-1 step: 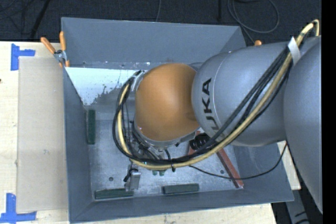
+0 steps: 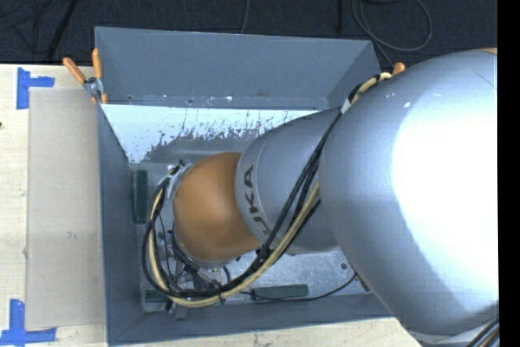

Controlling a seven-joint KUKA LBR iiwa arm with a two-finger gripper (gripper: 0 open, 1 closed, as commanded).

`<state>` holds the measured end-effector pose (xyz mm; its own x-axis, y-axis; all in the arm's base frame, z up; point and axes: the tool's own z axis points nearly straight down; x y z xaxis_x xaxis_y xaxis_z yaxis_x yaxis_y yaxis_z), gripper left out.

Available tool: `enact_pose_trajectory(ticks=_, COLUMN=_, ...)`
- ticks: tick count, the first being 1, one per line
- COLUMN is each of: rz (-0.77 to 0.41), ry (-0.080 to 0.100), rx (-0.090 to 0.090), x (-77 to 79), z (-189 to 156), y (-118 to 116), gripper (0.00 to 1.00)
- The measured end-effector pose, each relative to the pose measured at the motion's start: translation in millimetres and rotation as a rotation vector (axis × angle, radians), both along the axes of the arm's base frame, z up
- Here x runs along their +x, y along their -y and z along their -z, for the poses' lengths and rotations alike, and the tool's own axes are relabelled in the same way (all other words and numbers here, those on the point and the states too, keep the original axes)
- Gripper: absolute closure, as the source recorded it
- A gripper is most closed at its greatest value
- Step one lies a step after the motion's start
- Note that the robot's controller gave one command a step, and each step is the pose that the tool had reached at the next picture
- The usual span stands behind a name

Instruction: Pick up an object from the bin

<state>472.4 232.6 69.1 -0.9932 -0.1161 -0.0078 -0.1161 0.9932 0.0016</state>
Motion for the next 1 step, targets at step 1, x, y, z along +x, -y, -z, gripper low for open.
enact_pose_trajectory(ticks=1, rz=0.058, ry=-0.006, rx=-0.002, x=0.7, z=-31.6, y=20.9, gripper=0.0)
